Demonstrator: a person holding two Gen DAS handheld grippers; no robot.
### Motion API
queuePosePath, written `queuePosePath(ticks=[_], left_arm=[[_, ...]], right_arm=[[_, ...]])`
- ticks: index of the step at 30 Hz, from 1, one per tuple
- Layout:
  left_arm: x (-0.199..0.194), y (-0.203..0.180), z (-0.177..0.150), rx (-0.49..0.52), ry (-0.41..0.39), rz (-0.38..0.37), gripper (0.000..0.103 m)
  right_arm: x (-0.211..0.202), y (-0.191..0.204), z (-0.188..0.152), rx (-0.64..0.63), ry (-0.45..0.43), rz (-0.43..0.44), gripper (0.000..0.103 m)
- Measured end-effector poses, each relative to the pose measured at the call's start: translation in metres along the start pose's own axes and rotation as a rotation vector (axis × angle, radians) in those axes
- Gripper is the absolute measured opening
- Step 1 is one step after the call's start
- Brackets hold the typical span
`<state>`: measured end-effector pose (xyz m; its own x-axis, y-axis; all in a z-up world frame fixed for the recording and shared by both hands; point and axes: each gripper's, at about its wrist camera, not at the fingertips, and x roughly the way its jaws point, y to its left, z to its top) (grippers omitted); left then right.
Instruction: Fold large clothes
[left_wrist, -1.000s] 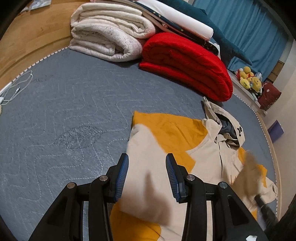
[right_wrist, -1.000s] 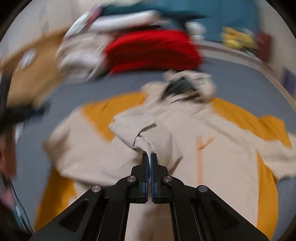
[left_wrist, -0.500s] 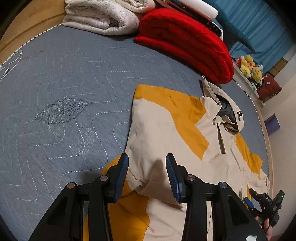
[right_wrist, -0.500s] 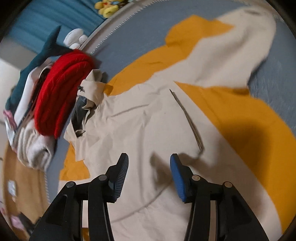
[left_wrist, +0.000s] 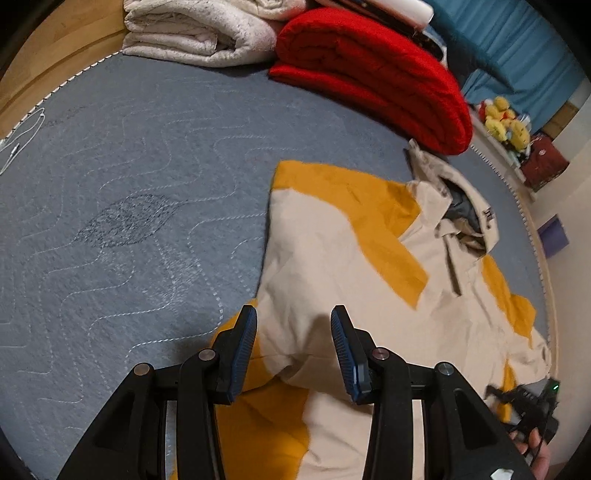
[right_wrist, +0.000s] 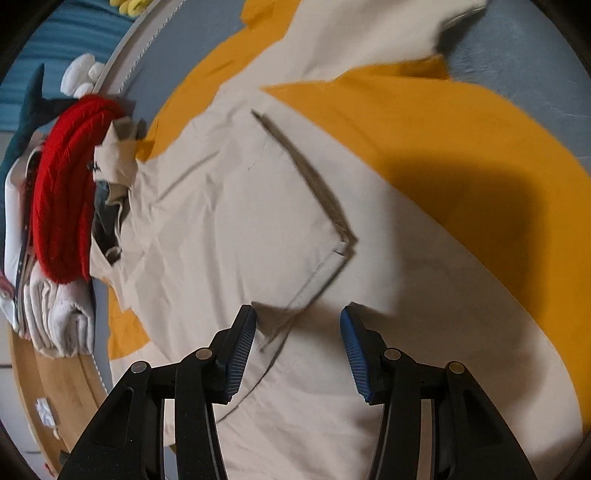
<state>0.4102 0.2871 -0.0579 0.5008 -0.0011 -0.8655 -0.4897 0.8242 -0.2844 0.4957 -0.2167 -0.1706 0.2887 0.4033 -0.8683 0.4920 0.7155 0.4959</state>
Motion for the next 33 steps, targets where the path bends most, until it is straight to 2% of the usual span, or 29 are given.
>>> queuePosePath(ticks=[2,3,4,5,6,7,10,12,15,17,19,21,22,24,26,29,31,33], left_arm=[[0.005,0.003,-0.003,-0.006,0.016,0.029,0.039],[0.007,0.004,-0.004,-0.009,0.025,0.036,0.039],[0.009,0.005,-0.005,-0.008,0.034,0.039,0.039],[0.011,0.005,-0.006,-0.005,0.046,0.042,0.039],[0.013,0.006,-0.006,-0.003,0.052,0.044,0.039],[0.014,0.006,-0.006,-0.003,0.056,0.047,0.039],[0.015,0.005,-0.007,-0.005,0.062,0.043,0.039],[0.016,0.003,-0.007,0.001,0.064,0.041,0.039],[0.02,-0.002,-0.01,0.015,0.071,0.041,0.039],[0.026,-0.005,-0.013,0.027,0.087,0.042,0.039],[0.033,-0.009,-0.017,0.036,0.109,0.042,0.039],[0.043,-0.014,-0.022,0.048,0.146,0.042,0.039],[0.048,-0.015,-0.024,0.052,0.163,0.045,0.039],[0.054,-0.016,-0.029,0.06,0.183,0.054,0.039],[0.057,-0.016,-0.031,0.07,0.191,0.07,0.039],[0.059,-0.017,-0.032,0.084,0.193,0.082,0.039],[0.061,-0.018,-0.034,0.093,0.203,0.104,0.039],[0.062,-0.02,-0.034,0.1,0.203,0.13,0.039]], right_arm=[[0.002,0.004,0.006,-0.022,-0.027,0.025,0.049],[0.004,0.009,0.009,-0.037,-0.033,0.035,0.042],[0.003,0.013,0.011,-0.049,-0.037,0.048,0.025],[0.0,0.016,0.013,-0.054,-0.046,0.084,0.022],[-0.004,0.02,0.014,-0.064,-0.052,0.113,0.014],[-0.012,0.025,0.014,-0.09,-0.071,0.144,0.01],[-0.053,0.055,0.01,-0.224,-0.199,0.268,0.009],[-0.097,0.077,0.002,-0.344,-0.334,0.402,0.009],[-0.14,0.092,-0.009,-0.474,-0.479,0.486,0.009],[-0.144,0.09,-0.006,-0.495,-0.524,0.428,0.009],[-0.132,0.085,0.004,-0.481,-0.514,0.292,0.01],[-0.105,0.073,0.024,-0.429,-0.45,0.094,0.016],[-0.095,0.069,0.03,-0.415,-0.418,0.034,0.021],[-0.069,0.055,0.044,-0.357,-0.303,-0.092,0.03],[-0.067,0.047,0.045,-0.323,-0.309,-0.139,0.03],[-0.081,0.06,0.039,-0.379,-0.404,-0.182,0.031],[-0.09,0.067,0.036,-0.416,-0.453,-0.171,0.037],[-0.087,0.072,0.035,-0.442,-0.43,-0.141,0.045]])
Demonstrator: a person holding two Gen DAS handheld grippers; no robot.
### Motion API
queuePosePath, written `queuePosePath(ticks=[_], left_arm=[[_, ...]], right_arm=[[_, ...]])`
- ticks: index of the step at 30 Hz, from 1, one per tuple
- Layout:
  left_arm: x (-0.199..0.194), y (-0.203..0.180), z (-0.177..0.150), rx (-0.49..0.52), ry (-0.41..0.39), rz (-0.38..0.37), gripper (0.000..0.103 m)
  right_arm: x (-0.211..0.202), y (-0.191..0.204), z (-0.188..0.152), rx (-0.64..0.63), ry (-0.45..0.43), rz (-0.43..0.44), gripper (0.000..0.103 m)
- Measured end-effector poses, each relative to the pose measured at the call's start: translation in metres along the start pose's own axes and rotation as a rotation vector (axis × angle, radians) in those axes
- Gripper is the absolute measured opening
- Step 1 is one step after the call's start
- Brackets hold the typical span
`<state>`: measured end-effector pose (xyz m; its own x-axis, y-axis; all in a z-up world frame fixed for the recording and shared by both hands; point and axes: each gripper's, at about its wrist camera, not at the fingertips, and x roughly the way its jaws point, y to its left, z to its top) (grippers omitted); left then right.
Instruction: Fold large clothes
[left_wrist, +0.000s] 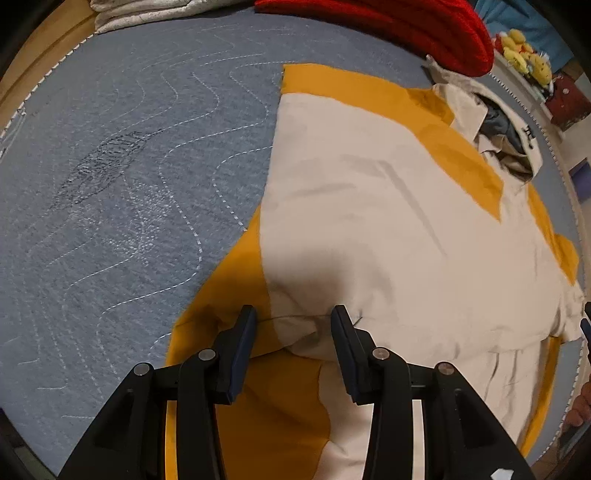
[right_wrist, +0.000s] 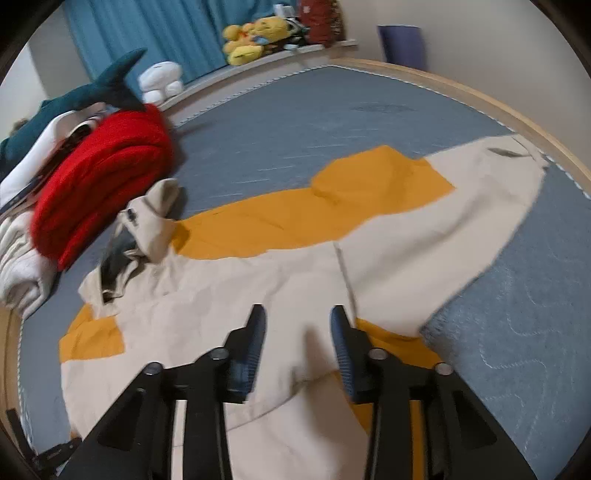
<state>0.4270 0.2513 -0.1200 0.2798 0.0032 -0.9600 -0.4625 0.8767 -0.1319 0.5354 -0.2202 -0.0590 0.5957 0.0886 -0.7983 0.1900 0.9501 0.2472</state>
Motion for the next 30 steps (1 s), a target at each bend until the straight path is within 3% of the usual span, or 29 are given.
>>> queuePosePath(ticks=[4,6,8,11,15,17,21,24,30], left_arm=[[-0.016,-0.015,0.001,0.055,-0.066,-0.002,0.039],[-0.011,-0.022,0.0,0.086,-0.061,-0.013,0.039],[0.009,-0.019,-0.002,0.073,0.004,-0.012,0.039],[0.013,-0.015,-0.002,0.03,0.026,-0.017,0.039],[-0.013,-0.029,-0.002,0.081,-0.062,-0.027,0.039],[-0.015,-0.039,-0.007,0.132,-0.097,-0.036,0.042],[0.019,-0.031,-0.023,0.09,0.031,0.012,0.042],[-0.002,-0.042,-0.022,0.099,-0.031,0.019,0.042],[-0.074,-0.088,-0.036,0.208,-0.226,-0.128,0.044]], right_arm=[[0.034,-0.003,-0.006,-0.007,0.164,0.09,0.046],[0.05,-0.006,-0.014,-0.023,0.239,0.058,0.046],[0.067,-0.013,-0.022,-0.03,0.311,0.004,0.046],[0.077,-0.025,-0.025,0.014,0.346,-0.025,0.046],[0.055,-0.017,-0.014,-0.02,0.267,0.002,0.046],[0.033,-0.007,-0.006,-0.062,0.184,0.038,0.046],[0.009,0.002,-0.004,-0.184,0.105,0.036,0.046],[0.0,-0.013,-0.004,-0.158,0.113,0.023,0.046],[-0.034,-0.054,0.015,-0.15,0.017,0.007,0.046]])
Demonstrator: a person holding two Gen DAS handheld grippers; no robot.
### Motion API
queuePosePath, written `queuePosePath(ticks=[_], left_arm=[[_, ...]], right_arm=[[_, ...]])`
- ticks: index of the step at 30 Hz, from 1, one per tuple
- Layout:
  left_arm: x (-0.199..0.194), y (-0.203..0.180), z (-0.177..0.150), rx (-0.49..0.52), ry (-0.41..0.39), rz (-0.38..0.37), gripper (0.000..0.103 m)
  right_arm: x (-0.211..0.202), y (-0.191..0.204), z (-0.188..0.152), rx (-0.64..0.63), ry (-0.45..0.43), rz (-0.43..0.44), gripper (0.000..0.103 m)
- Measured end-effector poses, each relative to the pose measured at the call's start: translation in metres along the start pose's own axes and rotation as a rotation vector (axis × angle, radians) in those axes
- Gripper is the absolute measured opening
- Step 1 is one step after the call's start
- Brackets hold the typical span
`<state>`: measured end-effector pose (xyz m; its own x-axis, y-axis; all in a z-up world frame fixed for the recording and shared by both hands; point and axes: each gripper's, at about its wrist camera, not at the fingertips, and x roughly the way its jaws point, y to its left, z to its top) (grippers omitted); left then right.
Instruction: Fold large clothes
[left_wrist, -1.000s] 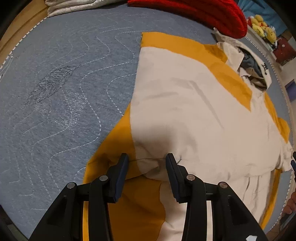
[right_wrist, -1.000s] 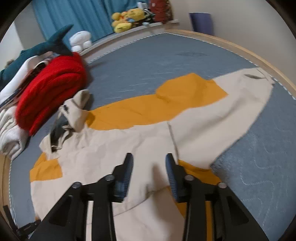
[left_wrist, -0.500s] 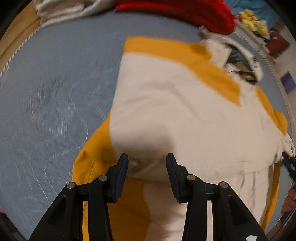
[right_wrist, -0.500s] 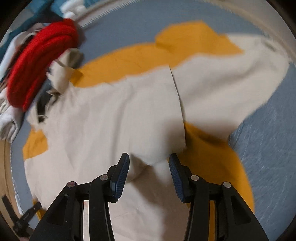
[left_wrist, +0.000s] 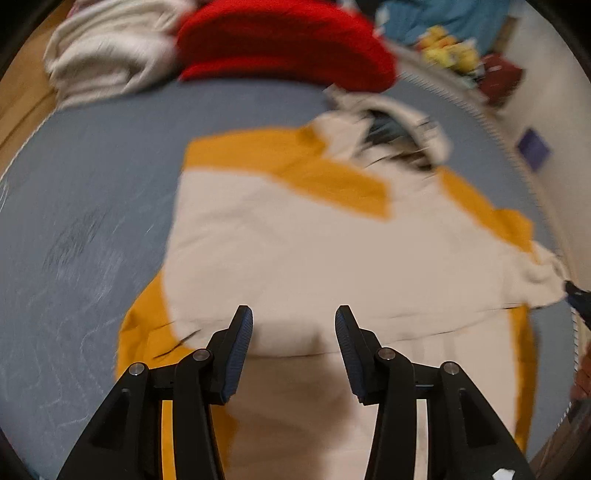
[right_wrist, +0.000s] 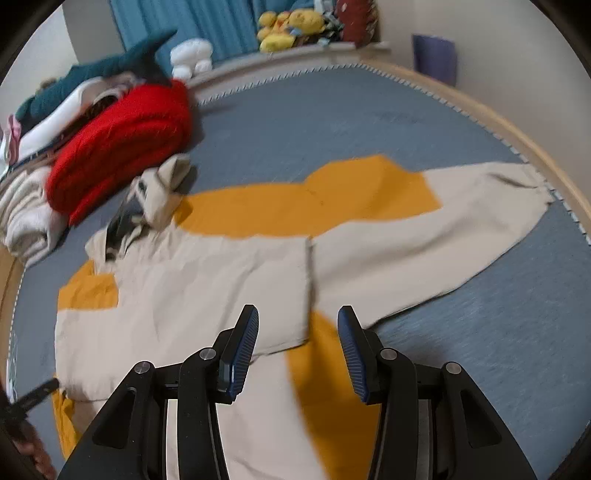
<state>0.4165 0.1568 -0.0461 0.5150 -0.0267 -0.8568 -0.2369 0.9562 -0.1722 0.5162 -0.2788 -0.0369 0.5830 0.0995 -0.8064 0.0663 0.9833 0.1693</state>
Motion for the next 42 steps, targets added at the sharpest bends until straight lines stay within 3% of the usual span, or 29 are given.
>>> queuePosePath(ticks=[7,10,15,17,18,19,20,26,37,42], left_arm=[[-0.005,-0.055,-0.018,0.148,-0.065,-0.04,0.044],[-0.003,-0.066,-0.017,0.166,-0.065,-0.074,0.044],[0.008,-0.069,-0.019,0.161,-0.031,-0.079,0.044],[0.014,-0.066,-0.018,0.139,-0.017,-0.08,0.044],[0.015,-0.066,-0.017,0.131,-0.012,-0.085,0.044],[0.016,-0.065,-0.017,0.126,-0.011,-0.087,0.044],[0.018,-0.065,-0.016,0.12,-0.008,-0.089,0.044],[0.031,-0.064,-0.016,0.11,0.018,-0.079,0.044],[0.046,-0.054,-0.011,0.108,0.04,-0.06,0.044],[0.051,-0.047,-0.009,0.097,0.044,-0.049,0.044]], right_arm=[[-0.021,-0.081,0.016,0.008,-0.09,-0.089,0.046],[-0.022,-0.133,0.027,0.08,-0.128,-0.137,0.046],[-0.016,-0.214,0.038,0.231,-0.136,-0.133,0.046],[-0.009,-0.247,0.039,0.311,-0.132,-0.112,0.039],[-0.006,-0.257,0.037,0.333,-0.13,-0.105,0.024],[0.001,-0.272,0.037,0.367,-0.122,-0.094,0.016],[0.006,-0.282,0.036,0.394,-0.117,-0.085,0.015],[0.034,-0.326,0.03,0.561,-0.126,0.021,0.016],[0.099,-0.357,0.027,0.711,-0.09,0.027,0.03],[0.111,-0.367,0.035,0.732,-0.123,0.022,0.03]])
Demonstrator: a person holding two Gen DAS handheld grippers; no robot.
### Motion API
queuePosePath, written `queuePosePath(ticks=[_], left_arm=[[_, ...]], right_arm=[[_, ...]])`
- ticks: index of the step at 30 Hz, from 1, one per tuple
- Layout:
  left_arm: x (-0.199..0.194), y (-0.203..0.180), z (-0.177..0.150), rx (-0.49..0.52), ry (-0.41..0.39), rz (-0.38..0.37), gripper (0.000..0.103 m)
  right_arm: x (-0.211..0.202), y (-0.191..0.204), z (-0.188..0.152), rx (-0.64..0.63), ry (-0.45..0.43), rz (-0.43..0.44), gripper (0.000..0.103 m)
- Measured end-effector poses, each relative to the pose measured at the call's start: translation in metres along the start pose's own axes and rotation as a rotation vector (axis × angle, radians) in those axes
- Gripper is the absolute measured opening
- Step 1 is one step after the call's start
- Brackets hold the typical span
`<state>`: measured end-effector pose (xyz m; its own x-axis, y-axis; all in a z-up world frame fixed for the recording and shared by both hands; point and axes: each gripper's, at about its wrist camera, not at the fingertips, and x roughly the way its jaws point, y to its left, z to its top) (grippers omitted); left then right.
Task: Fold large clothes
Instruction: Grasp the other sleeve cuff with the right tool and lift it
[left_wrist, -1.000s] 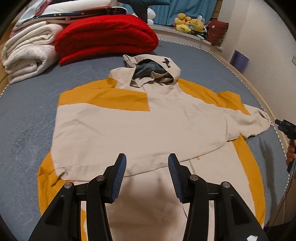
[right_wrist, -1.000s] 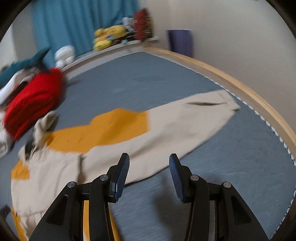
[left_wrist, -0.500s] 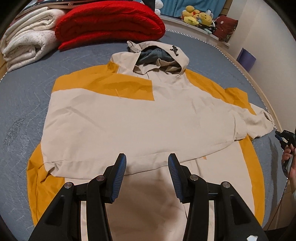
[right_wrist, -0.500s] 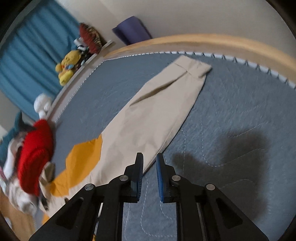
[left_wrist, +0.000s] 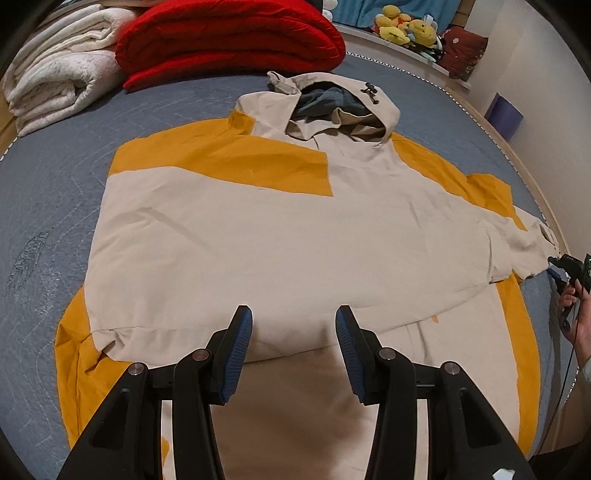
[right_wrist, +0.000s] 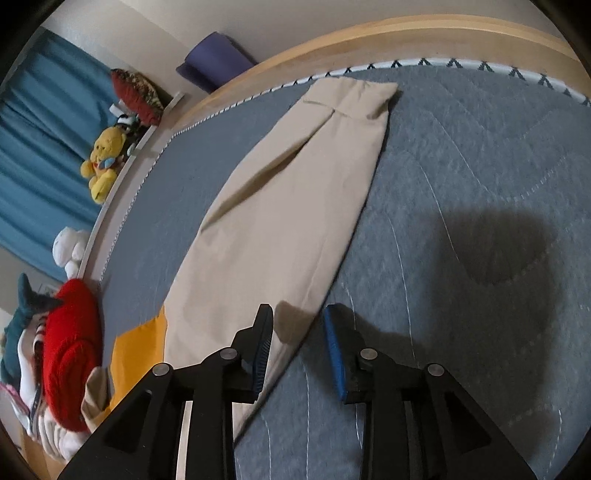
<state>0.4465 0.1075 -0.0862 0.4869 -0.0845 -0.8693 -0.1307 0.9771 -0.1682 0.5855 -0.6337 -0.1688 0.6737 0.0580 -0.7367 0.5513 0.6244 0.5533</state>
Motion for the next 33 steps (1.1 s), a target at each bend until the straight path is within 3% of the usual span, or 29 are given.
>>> queuePosePath(ticks=[6,9,13,18,22,27,30,33], left_arm=[[0.002,0.009,0.002,-0.012,0.001,0.01,0.044],[-0.001,0.013,0.005,-0.023,-0.004,0.007,0.044],[-0.009,0.021,0.009,-0.039,-0.02,0.001,0.044],[-0.022,0.034,0.012,-0.066,-0.039,-0.007,0.044],[-0.031,0.046,0.014,-0.097,-0.049,-0.007,0.044],[-0.042,0.062,0.017,-0.138,-0.074,-0.002,0.044],[-0.05,0.072,0.02,-0.145,-0.09,0.01,0.044],[-0.056,0.081,0.022,-0.164,-0.103,0.01,0.044]], right_arm=[[0.01,0.003,0.011,0.033,-0.054,-0.005,0.03],[0.009,0.012,0.014,0.015,-0.071,-0.022,0.014],[-0.003,0.033,0.016,-0.04,-0.12,-0.02,0.004],[-0.031,0.077,0.011,-0.128,-0.177,0.0,0.002],[-0.057,0.136,-0.006,-0.262,-0.194,0.047,0.002],[-0.085,0.23,-0.066,-0.468,-0.151,0.179,0.002],[-0.099,0.291,-0.135,-0.603,-0.061,0.283,0.002],[-0.112,0.341,-0.227,-0.738,0.073,0.393,0.002]])
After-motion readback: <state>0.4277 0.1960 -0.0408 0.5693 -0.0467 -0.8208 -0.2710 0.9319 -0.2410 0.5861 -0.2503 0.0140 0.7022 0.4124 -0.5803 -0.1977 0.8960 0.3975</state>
